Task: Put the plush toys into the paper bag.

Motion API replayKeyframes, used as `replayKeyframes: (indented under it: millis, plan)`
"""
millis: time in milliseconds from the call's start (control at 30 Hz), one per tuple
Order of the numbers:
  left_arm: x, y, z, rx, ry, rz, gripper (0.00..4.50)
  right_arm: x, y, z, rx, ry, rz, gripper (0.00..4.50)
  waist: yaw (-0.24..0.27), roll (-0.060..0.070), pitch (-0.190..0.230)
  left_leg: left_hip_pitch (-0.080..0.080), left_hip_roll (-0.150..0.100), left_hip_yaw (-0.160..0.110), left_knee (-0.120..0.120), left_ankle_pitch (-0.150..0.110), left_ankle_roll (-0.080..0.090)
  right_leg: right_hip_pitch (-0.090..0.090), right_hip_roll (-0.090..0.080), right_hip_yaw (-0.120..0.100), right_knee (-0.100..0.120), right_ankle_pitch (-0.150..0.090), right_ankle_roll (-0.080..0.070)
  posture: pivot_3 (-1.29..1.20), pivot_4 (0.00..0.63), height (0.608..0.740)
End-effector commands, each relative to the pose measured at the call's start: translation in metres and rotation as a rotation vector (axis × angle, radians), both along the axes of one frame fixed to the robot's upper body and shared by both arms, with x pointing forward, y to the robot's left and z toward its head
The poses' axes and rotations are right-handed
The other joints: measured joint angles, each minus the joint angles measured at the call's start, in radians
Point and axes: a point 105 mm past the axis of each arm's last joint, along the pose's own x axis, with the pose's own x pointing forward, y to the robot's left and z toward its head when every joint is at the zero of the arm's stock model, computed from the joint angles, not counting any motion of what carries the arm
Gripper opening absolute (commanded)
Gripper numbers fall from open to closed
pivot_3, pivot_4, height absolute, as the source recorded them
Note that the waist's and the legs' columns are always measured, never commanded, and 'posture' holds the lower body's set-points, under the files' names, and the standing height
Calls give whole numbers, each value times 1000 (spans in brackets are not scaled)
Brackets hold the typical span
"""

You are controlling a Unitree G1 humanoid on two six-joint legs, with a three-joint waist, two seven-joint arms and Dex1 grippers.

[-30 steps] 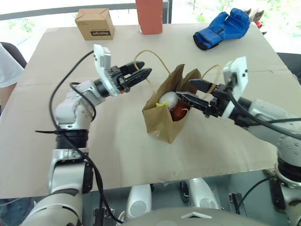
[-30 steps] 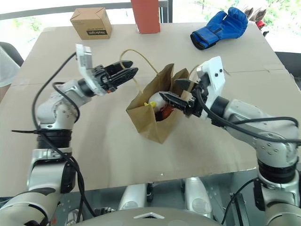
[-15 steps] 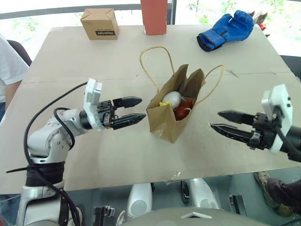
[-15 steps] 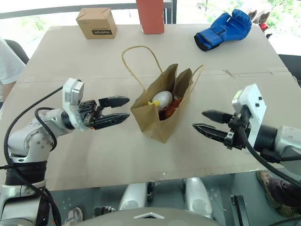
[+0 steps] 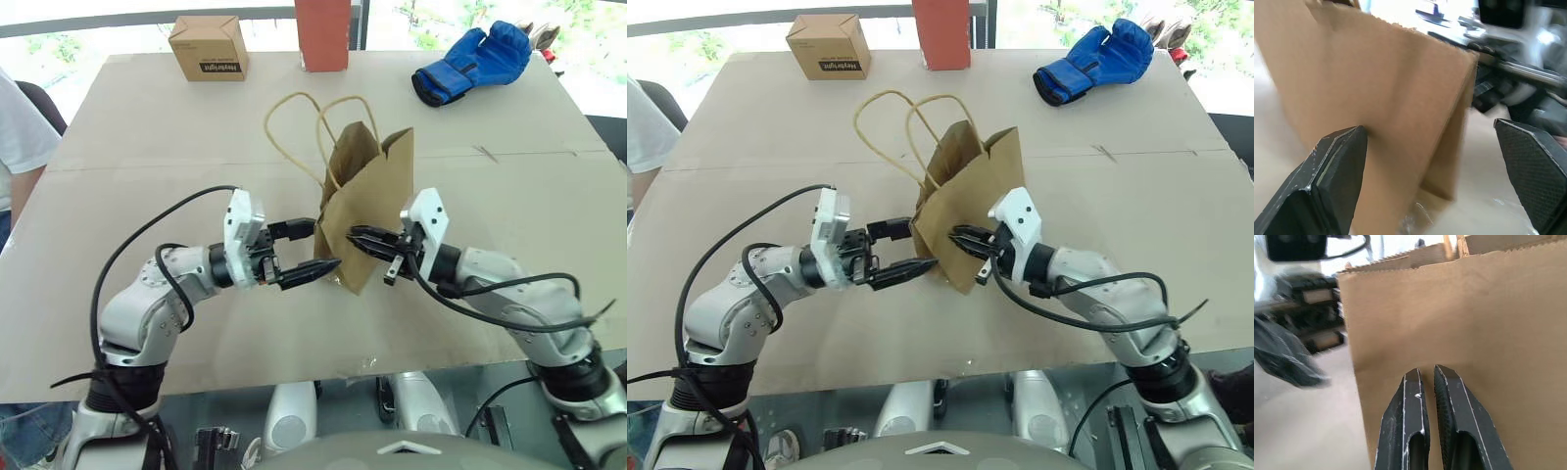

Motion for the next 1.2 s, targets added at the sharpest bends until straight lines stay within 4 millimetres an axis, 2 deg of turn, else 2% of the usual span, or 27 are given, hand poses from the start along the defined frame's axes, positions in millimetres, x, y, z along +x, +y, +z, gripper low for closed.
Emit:
replayKeyframes:
  millis: [33,200,233,367,433,467,500,533,567,633,733,767,867,900,933,967,1100,1133,1200]
  plan:
    - [6,-8,10,42,-137,89,4500,5,7,5,33,-33,23,161,-1,0,0,1,0,0,0,0,0,0,0,0,0,0,0,0,150,740]
    - [13,-9,1,64,-131,209,4500,10,11,1,35,-41,32,161,-3,0,0,1,0,0,0,0,0,1,1,0,1,0,0,0,150,740]
    - [13,-10,0,58,-123,216,3977,10,10,1,37,-42,30,0,-3,0,0,1,0,0,0,0,0,1,1,0,1,0,0,0,150,740]
    - [16,-12,0,31,-132,252,2467,6,2,3,41,-51,20,0,-2,0,0,1,0,0,0,0,0,1,0,0,1,0,0,0,150,740]
    - [18,-12,0,25,-136,257,1526,2,-2,5,44,-56,15,0,-3,0,0,1,0,0,0,0,0,1,1,0,2,1,0,0,150,740]
    - [19,-12,0,25,-140,253,1125,1,-4,7,46,-59,11,0,-3,0,0,1,0,0,0,0,0,1,1,0,2,1,0,0,150,740]
    - [21,-12,2,12,-153,250,947,-2,-9,9,50,-61,-1,0,-3,0,0,1,0,0,0,0,0,0,1,0,2,1,0,0,150,740]
    - [23,-12,4,3,-163,248,332,-3,-12,10,53,-62,-9,0,0,0,0,1,0,-1,0,0,0,0,1,0,2,1,1,0,150,740]
    - [26,-12,8,-13,-177,243,66,-6,-17,12,55,-69,-28,0,1,0,0,1,0,-1,0,0,0,0,0,0,2,0,0,0,150,740]
    - [35,-8,16,-26,-216,180,66,-15,-34,18,18,-148,-105,0,9,0,0,1,0,0,1,0,0,1,0,0,2,0,0,0,150,740]
    - [43,5,26,-17,-244,-22,66,-33,-62,28,-24,-214,-157,0,21,0,0,1,0,-1,2,0,0,1,0,-1,2,0,-1,0,150,740]
    - [50,12,27,13,-261,-59,0,-37,-71,29,-39,-216,-176,525,19,0,0,1,0,0,2,0,0,1,0,-1,2,0,-1,0,150,740]
    - [70,27,26,106,-294,-146,0,-49,-101,23,-161,-231,-255,1590,20,0,0,1,0,0,2,0,0,1,0,-1,2,0,-1,0,150,740]
    - [76,29,25,136,-304,-172,0,-53,-112,20,-206,-234,-282,2254,22,0,0,1,0,0,2,0,0,1,0,-1,2,0,-1,0,150,740]
    - [80,29,24,160,-308,-217,0,-57,-123,20,-230,-232,-312,2446,22,0,0,1,-1,-1,2,0,0,1,0,-2,1,0,-1,0,150,740]
    - [82,29,23,176,-314,-251,0,-61,-131,21,-247,-232,-331,3029,21,0,0,1,-1,-1,2,0,0,2,0,-2,1,0,-1,0,150,740]
    - [89,25,19,217,-362,-328,0,-71,-143,28,-291,-252,-338,4378,19,0,-1,0,-1,-1,3,0,0,2,0,-1,0,0,0,0,150,740]
    - [92,23,19,224,-376,-331,0,-72,-144,30,-289,-254,-326,4450,17,-1,-1,0,-1,-1,3,0,0,2,1,-1,0,0,0,0,150,740]
    - [95,21,16,264,-397,-338,707,-70,-141,31,-310,-266,-289,4500,14,-1,0,1,0,-1,3,0,0,2,1,-1,1,0,0,0,150,740]
